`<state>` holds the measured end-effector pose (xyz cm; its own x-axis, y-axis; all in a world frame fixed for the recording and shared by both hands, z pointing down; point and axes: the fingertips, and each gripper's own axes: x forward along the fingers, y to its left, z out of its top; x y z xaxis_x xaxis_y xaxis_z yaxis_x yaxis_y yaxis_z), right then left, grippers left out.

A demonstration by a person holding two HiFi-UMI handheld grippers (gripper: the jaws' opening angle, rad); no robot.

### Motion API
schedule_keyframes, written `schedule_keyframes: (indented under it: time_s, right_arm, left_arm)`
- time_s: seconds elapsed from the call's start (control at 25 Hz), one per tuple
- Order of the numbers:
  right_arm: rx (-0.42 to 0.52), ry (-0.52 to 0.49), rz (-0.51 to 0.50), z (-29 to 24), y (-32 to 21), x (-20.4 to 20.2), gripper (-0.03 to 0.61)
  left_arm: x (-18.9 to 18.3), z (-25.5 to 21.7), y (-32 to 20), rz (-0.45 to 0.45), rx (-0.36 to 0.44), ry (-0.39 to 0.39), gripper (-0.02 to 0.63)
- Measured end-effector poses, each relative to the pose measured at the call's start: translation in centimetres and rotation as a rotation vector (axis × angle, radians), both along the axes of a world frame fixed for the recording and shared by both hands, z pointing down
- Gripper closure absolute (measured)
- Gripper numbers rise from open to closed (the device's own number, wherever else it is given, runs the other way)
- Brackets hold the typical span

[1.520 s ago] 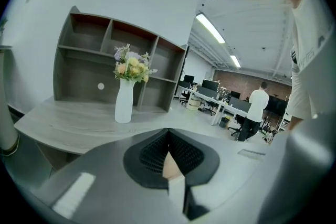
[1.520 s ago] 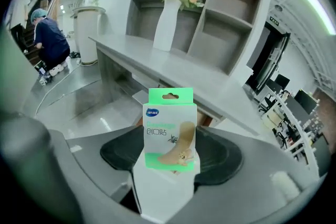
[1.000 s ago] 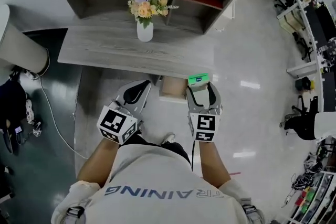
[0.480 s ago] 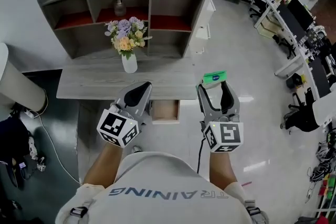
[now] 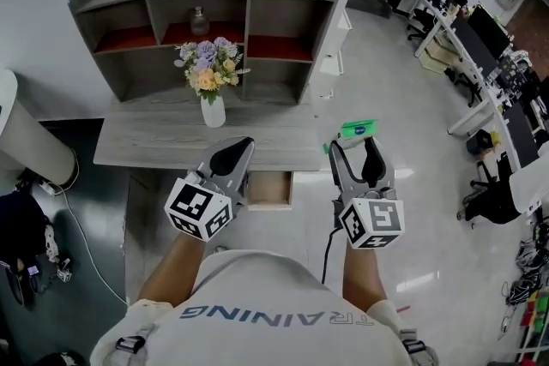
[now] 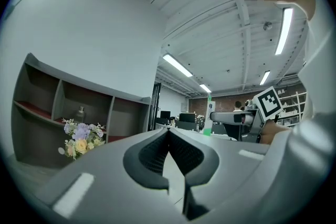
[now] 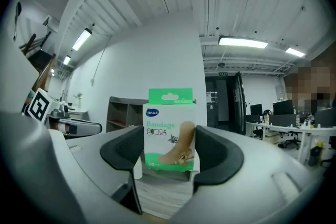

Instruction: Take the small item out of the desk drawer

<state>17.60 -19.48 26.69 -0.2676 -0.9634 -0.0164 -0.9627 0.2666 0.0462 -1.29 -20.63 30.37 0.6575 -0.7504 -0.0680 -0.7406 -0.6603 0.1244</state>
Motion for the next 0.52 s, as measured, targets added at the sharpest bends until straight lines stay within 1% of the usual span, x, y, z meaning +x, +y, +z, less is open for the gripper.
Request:
schedule_keyframes:
  time_s: [0.32,0.52]
  right_arm:
    - [0.004,-0.013,-0.018,0.0,0.7,-0.5,0.259]
    - [-0.001,-0.016,-0.012,0.4,1.4,-0.3,0.261]
  left_arm:
    - [-0.1,0.3,0.5,0.007,-0.013,0.002,0.614]
    - [0.2,0.6,1.3,0.016,-0.016,-0.007,0.614]
